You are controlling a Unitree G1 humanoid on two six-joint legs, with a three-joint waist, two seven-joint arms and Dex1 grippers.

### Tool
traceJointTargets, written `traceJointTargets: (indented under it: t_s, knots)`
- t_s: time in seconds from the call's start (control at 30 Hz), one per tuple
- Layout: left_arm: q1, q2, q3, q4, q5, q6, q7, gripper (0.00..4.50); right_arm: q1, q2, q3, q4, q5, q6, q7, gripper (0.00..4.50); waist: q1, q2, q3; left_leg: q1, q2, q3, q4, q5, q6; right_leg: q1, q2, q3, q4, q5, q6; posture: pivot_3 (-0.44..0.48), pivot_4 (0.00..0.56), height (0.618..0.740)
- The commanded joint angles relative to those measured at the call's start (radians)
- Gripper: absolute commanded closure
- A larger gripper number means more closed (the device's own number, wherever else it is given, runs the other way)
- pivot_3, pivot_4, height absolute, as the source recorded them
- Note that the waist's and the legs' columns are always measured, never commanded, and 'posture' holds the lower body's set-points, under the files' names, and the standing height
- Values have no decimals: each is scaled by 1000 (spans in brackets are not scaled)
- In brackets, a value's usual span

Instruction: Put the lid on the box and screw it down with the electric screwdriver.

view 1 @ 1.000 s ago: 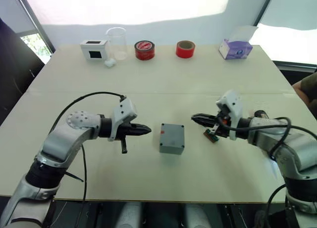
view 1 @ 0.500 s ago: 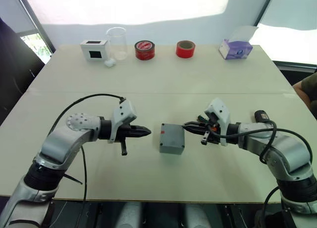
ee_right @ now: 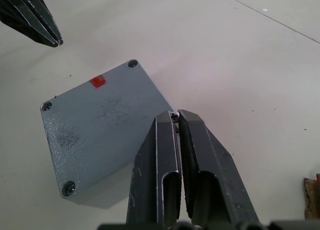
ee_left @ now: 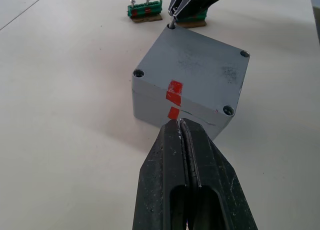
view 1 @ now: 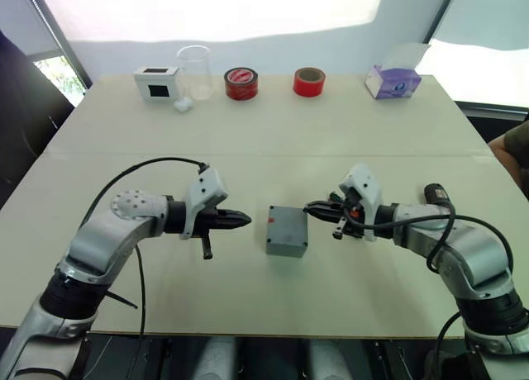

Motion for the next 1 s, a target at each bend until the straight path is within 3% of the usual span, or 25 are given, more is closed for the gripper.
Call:
traceJointTargets:
  t_s: [0.03, 0.13, 0.27, 0.3, 0.37, 0.47, 0.63, 0.83, 1.0]
  knots:
    - [-4, 7, 11, -28, 1, -14, 1, 4500, -17, 3, 1, -6, -6, -17, 9, 4397, 0, 0, 0, 0, 0, 0, 0, 0, 0, 0, 0, 0, 0, 0, 0, 0, 150, 740]
    - [-5, 7, 10, -28, 1, -15, 2, 4500, -19, 3, 4, -2, -10, -18, 12, 4397, 0, 0, 0, 0, 0, 0, 0, 0, 0, 0, 0, 0, 0, 0, 0, 0, 150, 740]
    - [-8, 6, 10, -28, 1, -15, 3, 4500, -23, -1, 1, 5, -17, -19, 14, 2688, 0, 0, 0, 0, 0, 0, 0, 0, 0, 0, 0, 0, 0, 0, 0, 0, 150, 740]
    - [-8, 5, 10, -28, 1, -16, 3, 4500, -24, -2, 0, 5, -19, -18, 14, 2498, 0, 0, 0, 0, 0, 0, 0, 0, 0, 0, 0, 0, 0, 0, 0, 0, 150, 740]
    - [-11, 3, 11, -27, -1, -16, 3, 4500, -28, -8, -10, 6, -19, -15, 14, 1517, 0, 0, 0, 0, 0, 0, 0, 0, 0, 0, 0, 0, 0, 0, 0, 0, 150, 740]
    - [-19, -6, 13, -28, -7, -16, 5, 4500, -34, -13, -42, 7, -7, -2, 10, 1517, 0, 0, 0, 0, 0, 0, 0, 0, 0, 0, 0, 0, 0, 0, 0, 0, 150, 740]
    - [-112, -67, 48, -39, -95, 18, -3, 4500, -61, -118, -281, 44, 84, 150, -10, 1517, 7, 0, 0, -1, -1, -1, 1, 0, 0, 1, -1, 0, 0, 0, 0, 0, 150, 740]
    - [-197, -126, -48, -36, -86, -39, -67, 4500, -133, -392, -383, 275, 56, 351, -2, 32, 1, 1, 0, 0, -1, 1, 0, 0, 0, 1, -1, 0, 0, 0, 0, 0, 150, 740]
    - [-210, -176, -112, -20, -58, -99, -101, 4500, -105, -561, -315, 374, 54, 466, 65, 32, -3, 2, 0, 0, 1, 2, 0, 0, 0, 0, 0, 1, -1, 0, 0, 0, 150, 740]
